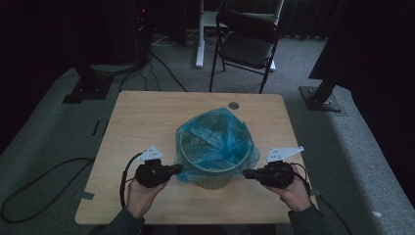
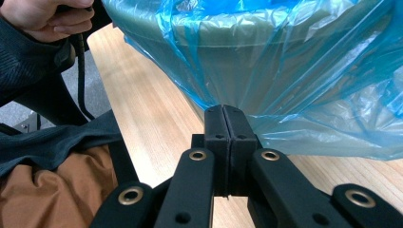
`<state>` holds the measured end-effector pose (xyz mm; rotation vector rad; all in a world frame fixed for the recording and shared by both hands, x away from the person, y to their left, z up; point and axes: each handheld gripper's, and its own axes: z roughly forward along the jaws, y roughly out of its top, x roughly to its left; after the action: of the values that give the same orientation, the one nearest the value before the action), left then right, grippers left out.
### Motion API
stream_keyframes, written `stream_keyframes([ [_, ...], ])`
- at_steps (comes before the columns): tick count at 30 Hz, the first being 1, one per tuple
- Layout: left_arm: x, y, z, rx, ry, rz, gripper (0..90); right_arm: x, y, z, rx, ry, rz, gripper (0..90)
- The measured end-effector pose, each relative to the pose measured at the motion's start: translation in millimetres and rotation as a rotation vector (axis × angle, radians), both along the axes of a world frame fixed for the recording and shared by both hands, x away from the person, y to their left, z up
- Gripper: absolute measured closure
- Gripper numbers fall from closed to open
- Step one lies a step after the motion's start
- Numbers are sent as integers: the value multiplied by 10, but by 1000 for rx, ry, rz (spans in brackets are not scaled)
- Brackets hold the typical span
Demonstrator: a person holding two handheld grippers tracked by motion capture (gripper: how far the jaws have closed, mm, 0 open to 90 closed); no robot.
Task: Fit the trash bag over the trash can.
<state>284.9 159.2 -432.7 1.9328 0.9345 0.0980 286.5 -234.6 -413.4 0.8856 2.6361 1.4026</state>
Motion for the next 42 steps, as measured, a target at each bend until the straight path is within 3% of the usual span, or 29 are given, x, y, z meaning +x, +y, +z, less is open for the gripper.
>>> stream_keyframes([
  [4, -33, 55, 43, -8, -15, 7, 882, -20, -23, 39, 1, -15, -1, 797],
  [5, -49, 83, 63, -13, -24, 6, 805, -37, -63, 83, 19, -27, -4, 756],
  [8, -96, 169, 144, -24, -56, 6, 744, -65, -166, 189, 50, -56, -22, 701],
  [15, -89, 285, 342, -57, -113, 25, 666, 35, -339, 388, 95, -113, -114, 699],
  [19, 24, 292, 437, -62, -137, 45, 659, 187, -335, 461, 98, -138, -153, 733],
  [23, 228, 288, 504, -56, -154, 84, 666, 384, -276, 513, 95, -159, -183, 762],
  [26, 380, 286, 515, -51, -150, 108, 669, 518, -220, 535, 87, -173, -203, 784],
  [28, 380, 286, 515, -51, -150, 108, 669, 555, -203, 538, 86, -177, -207, 784],
  [29, 557, 280, 491, -53, -138, 132, 671, 671, -145, 547, 76, -185, -220, 789],
  [31, 629, 270, 459, -52, -128, 143, 671, 761, -99, 551, 76, -186, -229, 789],
  [40, 740, 216, 360, -38, -115, 172, 674, 1015, 140, 575, 40, -188, -234, 770],
  [42, 781, 171, 337, -20, -113, 173, 674, 1149, 245, 573, 25, -175, -235, 751],
])
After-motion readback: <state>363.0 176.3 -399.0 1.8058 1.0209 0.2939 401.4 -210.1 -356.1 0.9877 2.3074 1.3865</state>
